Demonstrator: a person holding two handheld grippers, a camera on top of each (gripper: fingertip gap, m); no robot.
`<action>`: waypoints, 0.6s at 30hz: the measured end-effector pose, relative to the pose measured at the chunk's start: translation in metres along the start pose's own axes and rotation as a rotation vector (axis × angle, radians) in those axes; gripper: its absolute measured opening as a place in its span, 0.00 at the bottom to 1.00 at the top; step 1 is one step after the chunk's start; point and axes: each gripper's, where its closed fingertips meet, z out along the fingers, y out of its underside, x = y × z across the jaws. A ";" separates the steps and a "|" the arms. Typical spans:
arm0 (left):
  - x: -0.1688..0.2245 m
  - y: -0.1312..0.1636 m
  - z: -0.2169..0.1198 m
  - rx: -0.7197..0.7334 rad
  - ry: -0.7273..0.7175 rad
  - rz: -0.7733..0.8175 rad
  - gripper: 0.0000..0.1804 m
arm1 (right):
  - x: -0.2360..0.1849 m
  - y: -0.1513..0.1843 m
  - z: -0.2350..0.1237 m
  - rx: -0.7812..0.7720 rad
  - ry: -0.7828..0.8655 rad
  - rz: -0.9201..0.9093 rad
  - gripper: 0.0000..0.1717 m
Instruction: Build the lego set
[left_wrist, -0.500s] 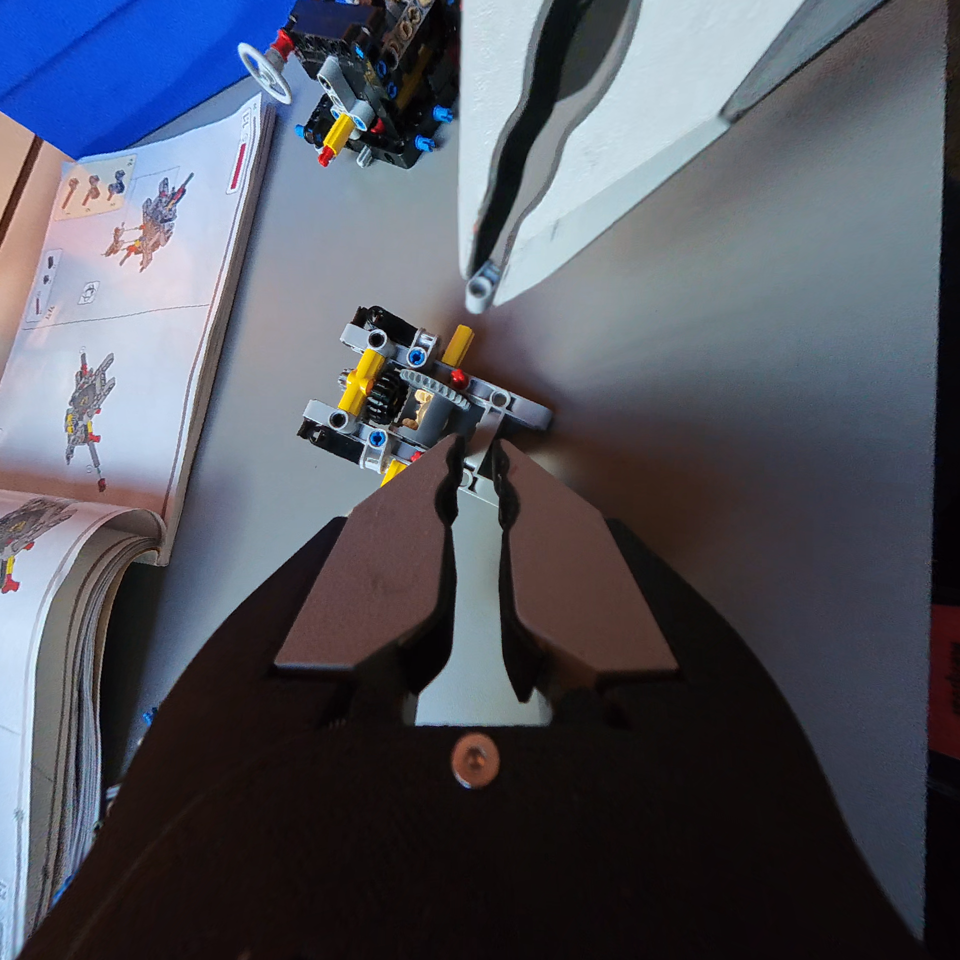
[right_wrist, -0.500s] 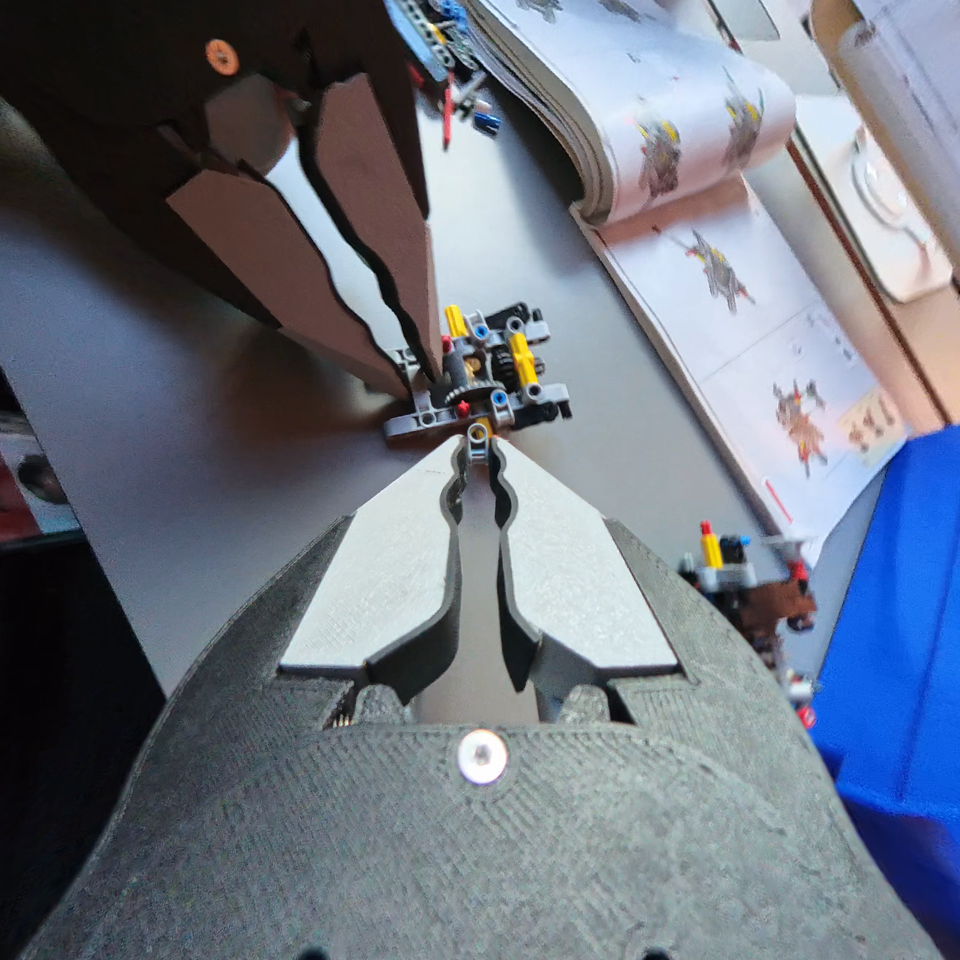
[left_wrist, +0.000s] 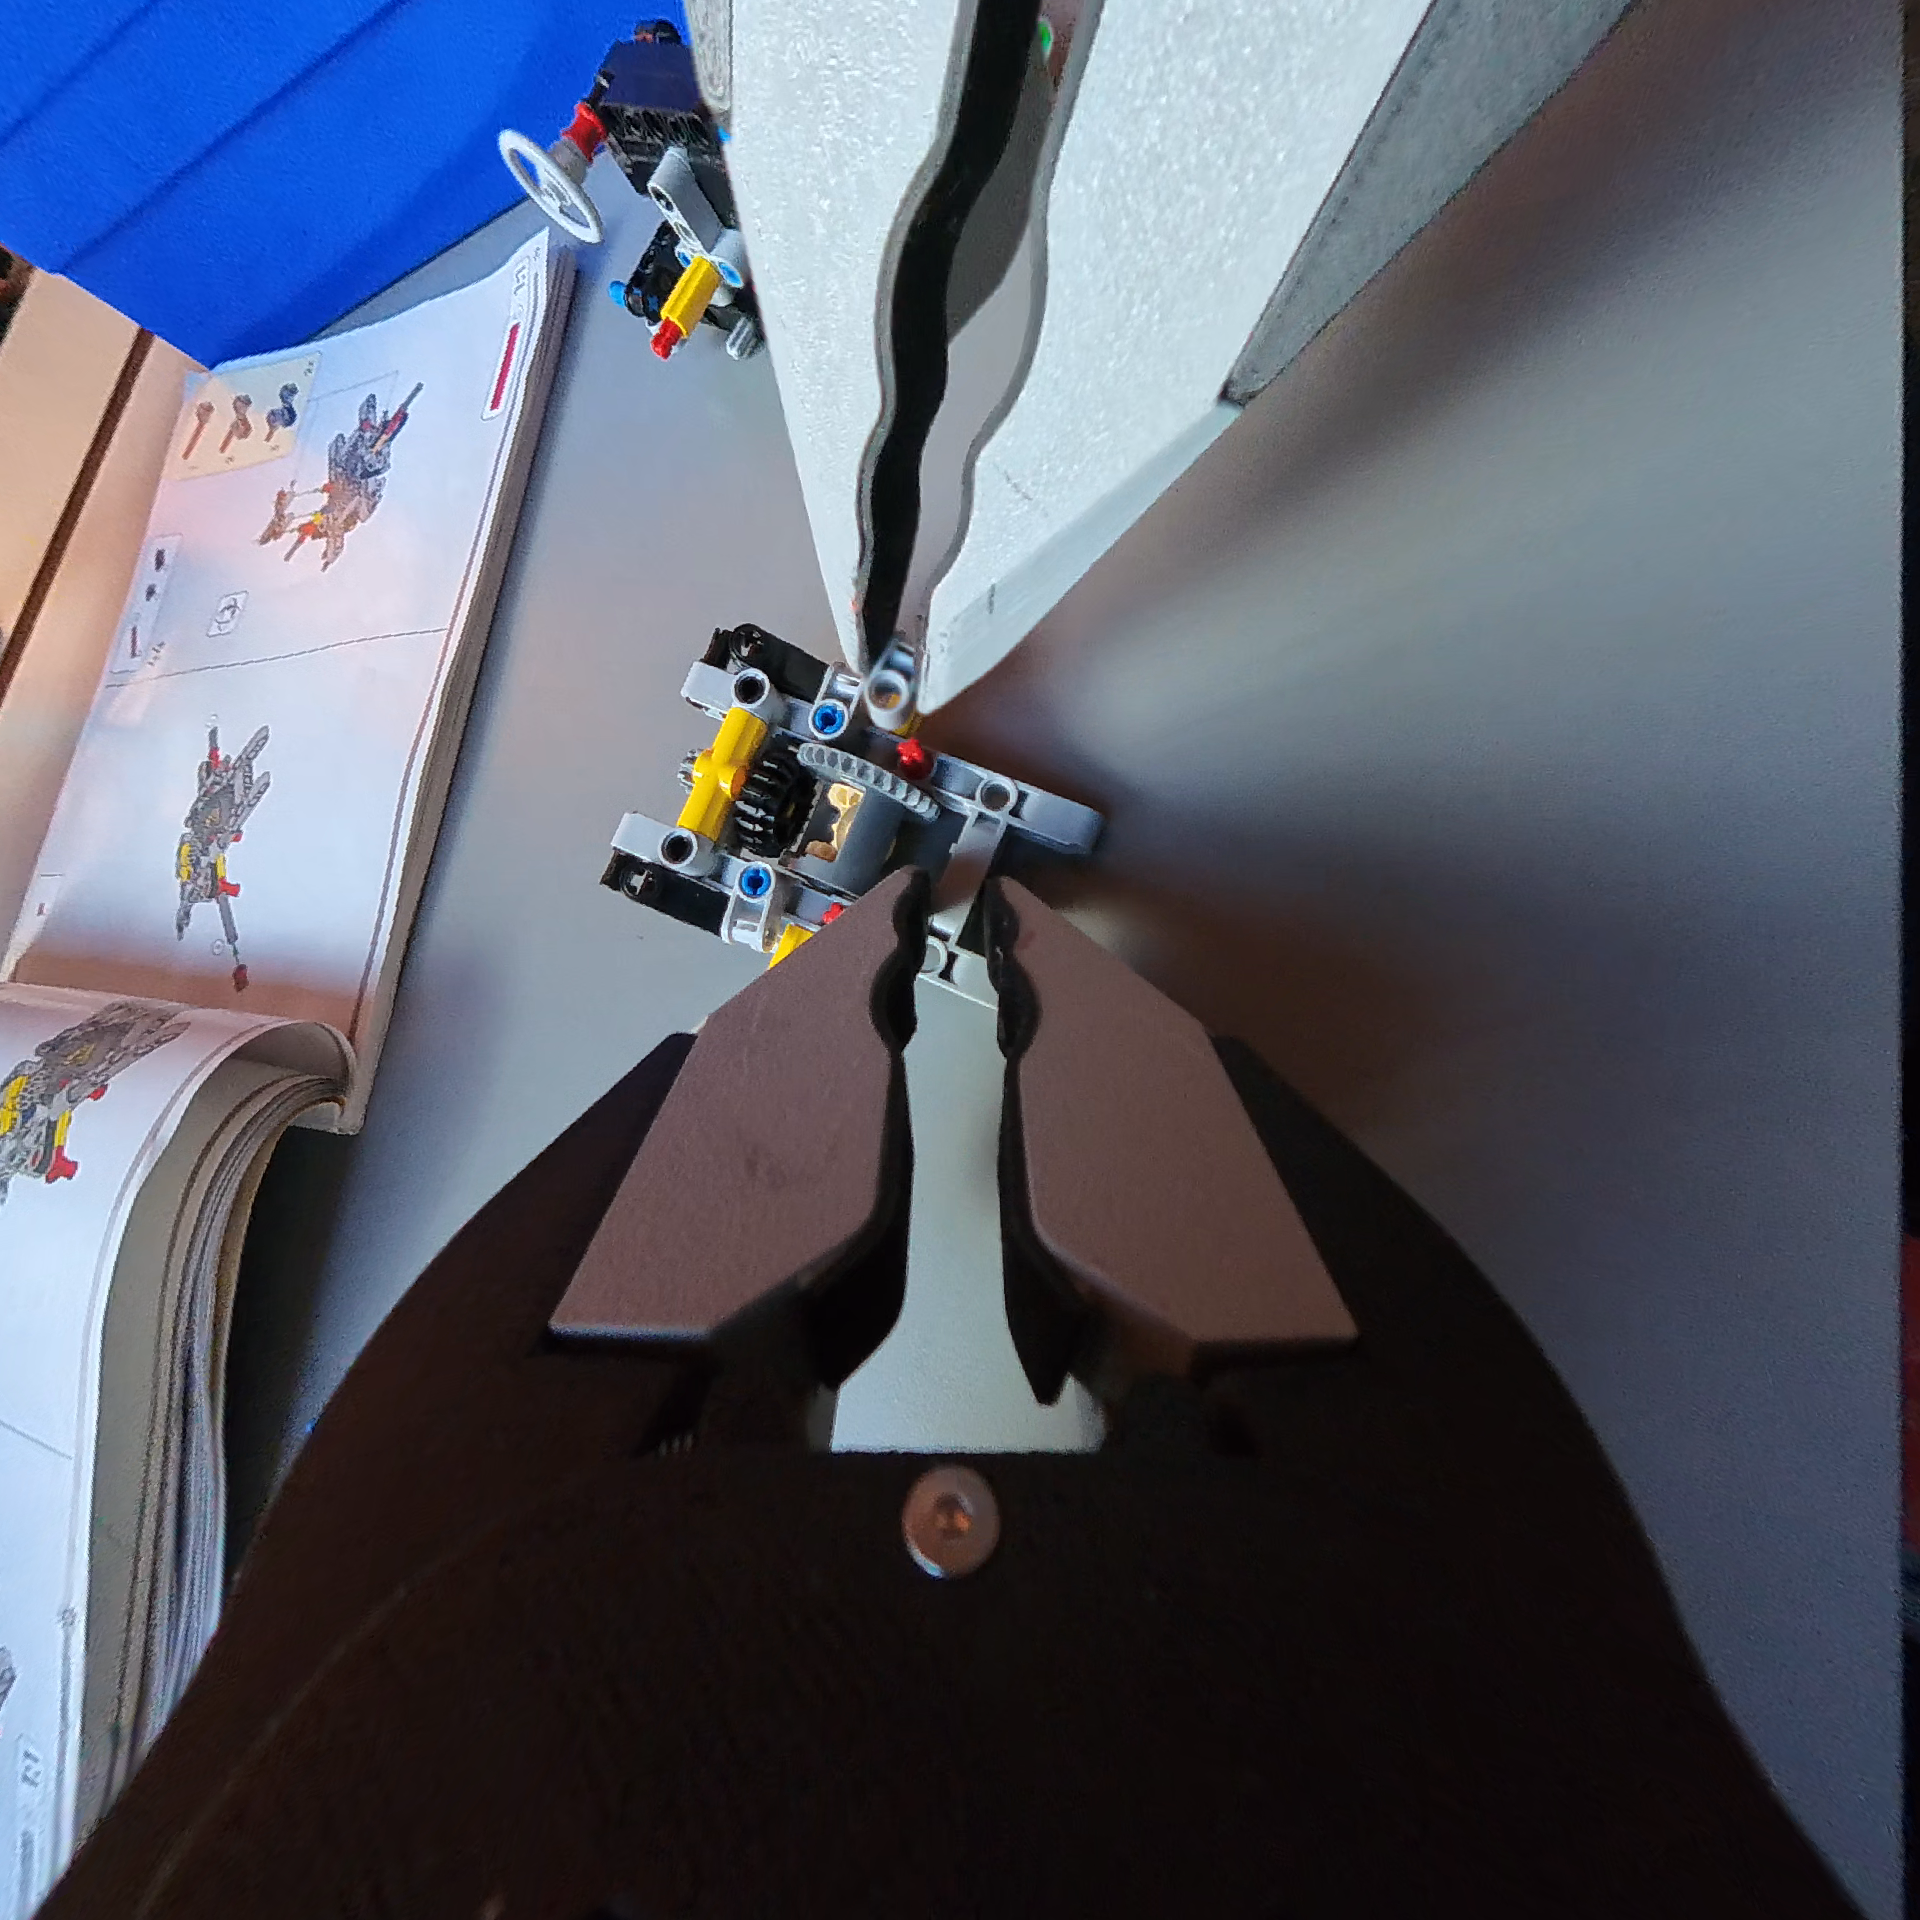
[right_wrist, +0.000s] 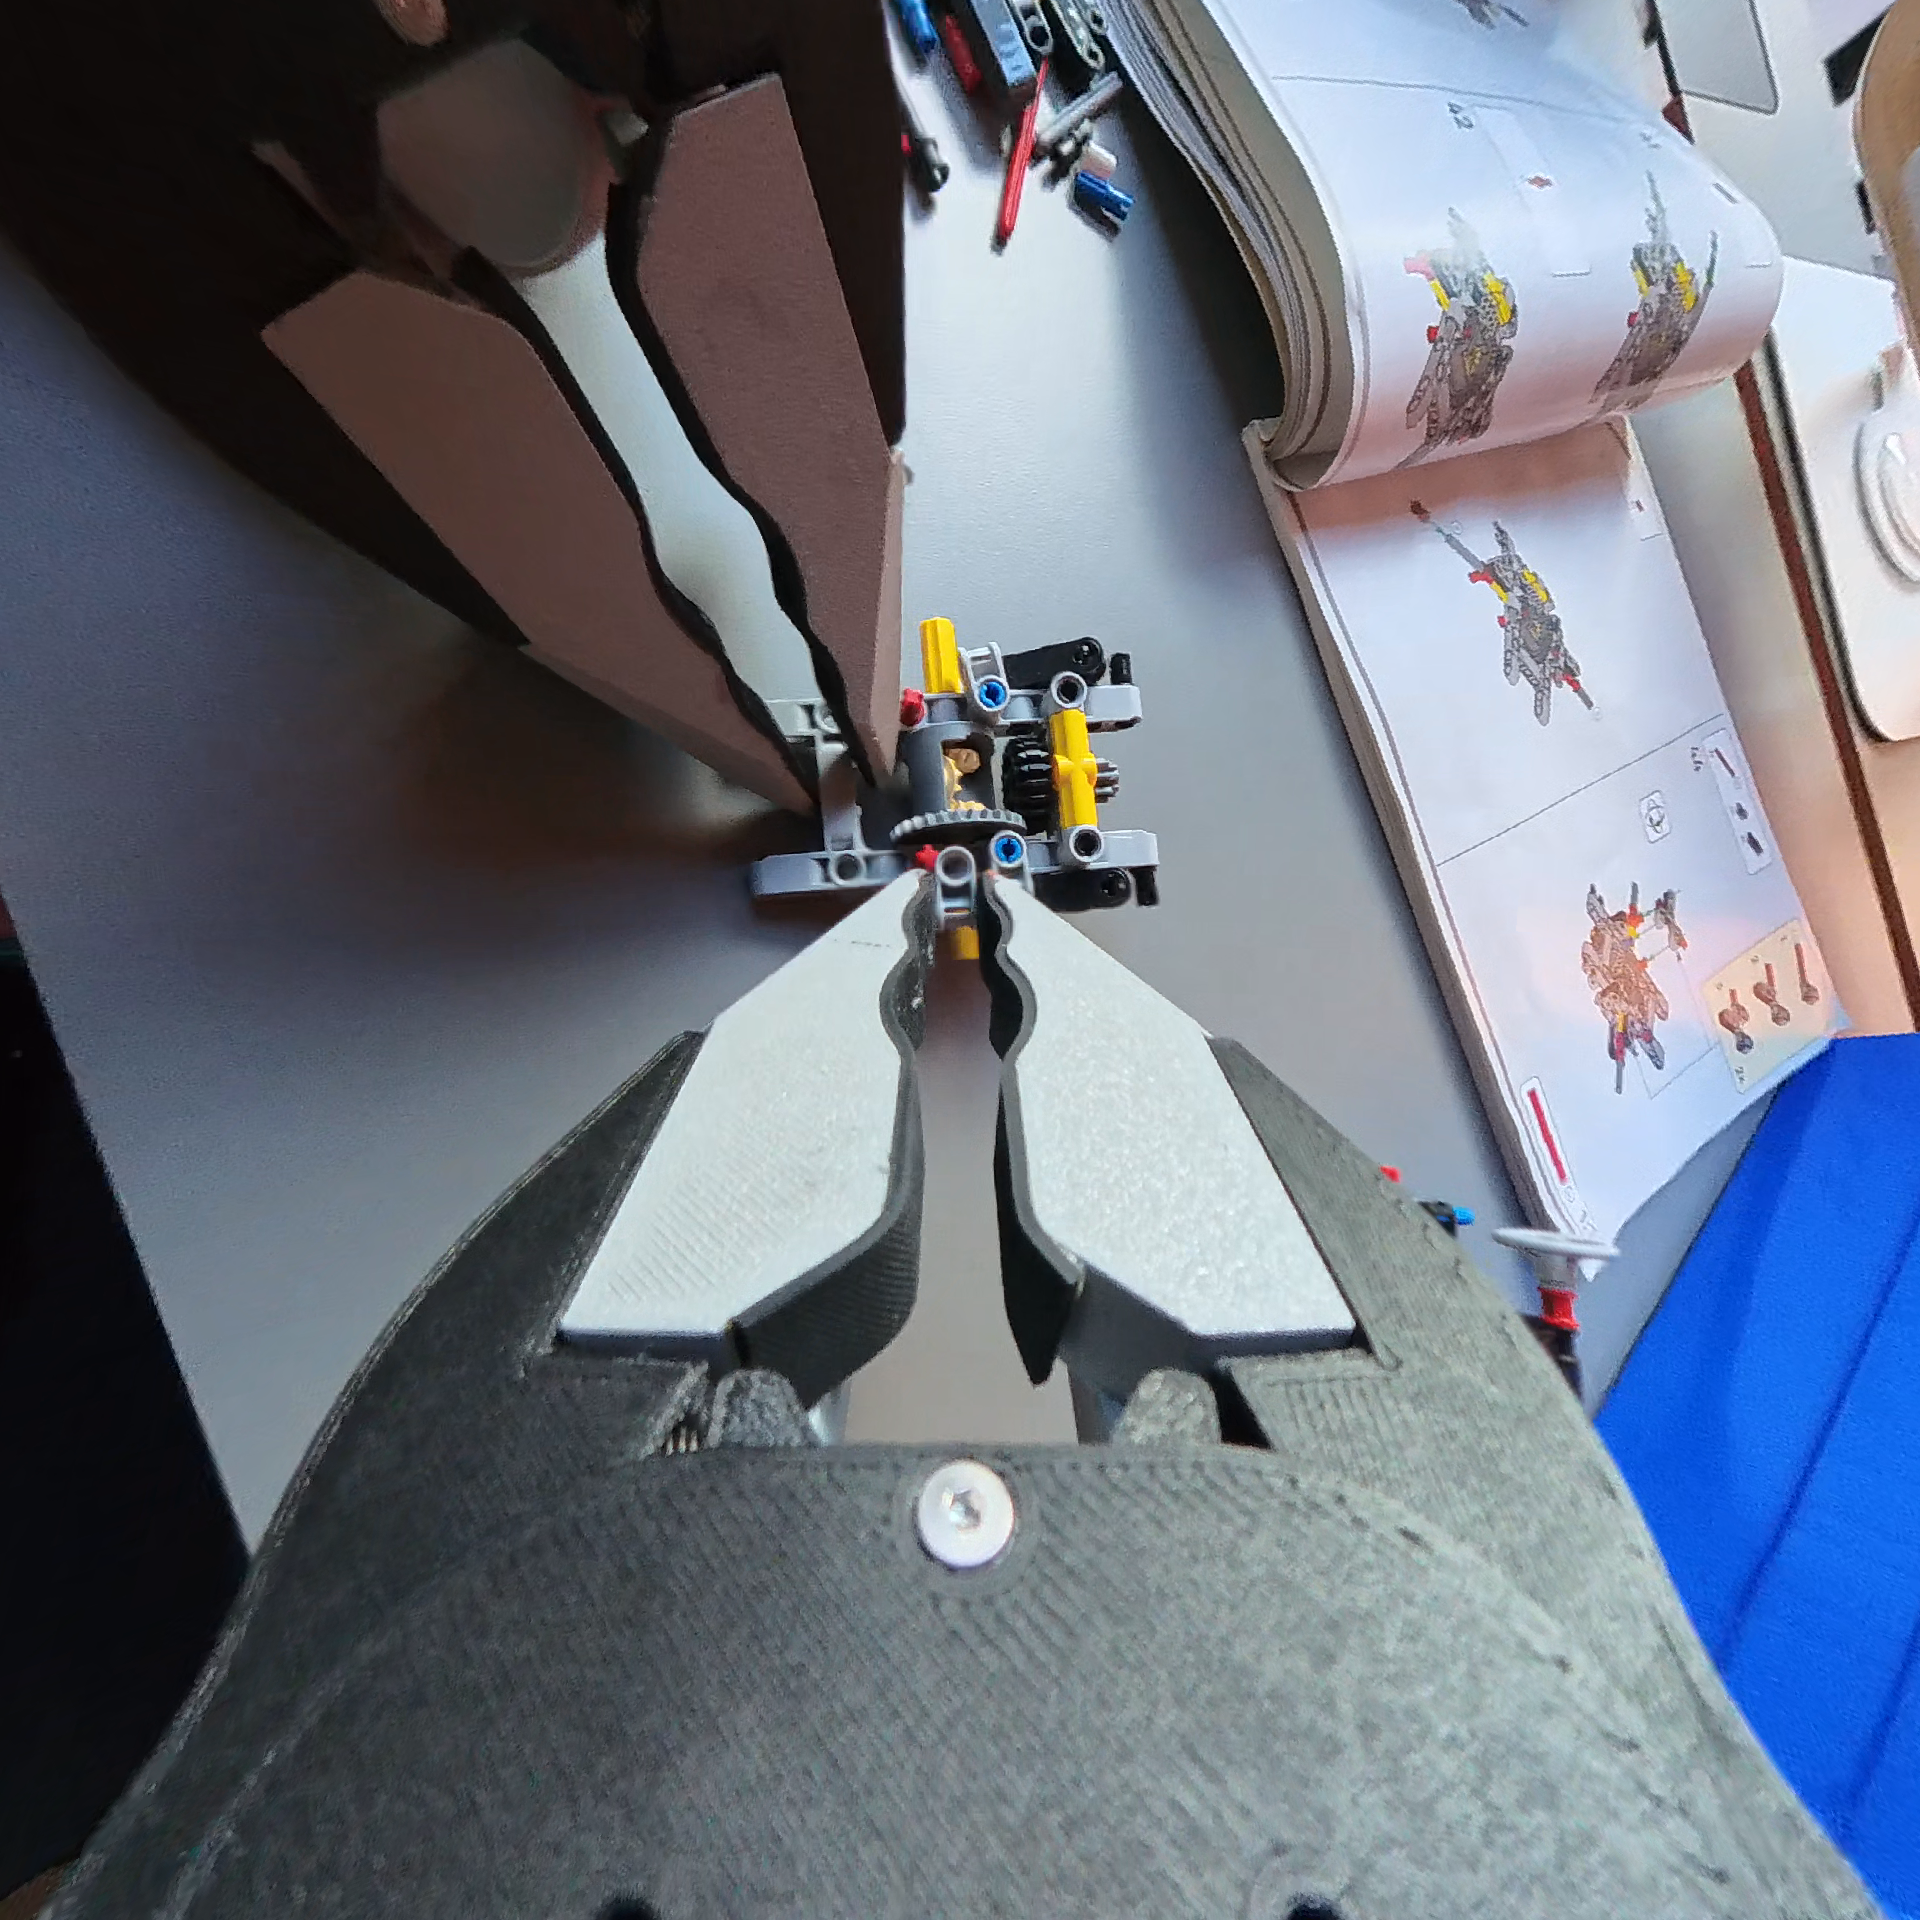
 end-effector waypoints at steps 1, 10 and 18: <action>0.000 0.000 0.000 0.000 -0.005 0.005 0.04 | -0.002 -0.002 0.000 0.015 -0.010 0.011 0.03; -0.003 0.000 0.001 -0.011 -0.087 0.065 0.04 | -0.004 0.008 -0.013 0.081 0.038 0.137 0.03; -0.003 0.000 0.001 -0.013 -0.102 0.075 0.04 | -0.004 0.033 -0.025 0.032 0.044 0.264 0.03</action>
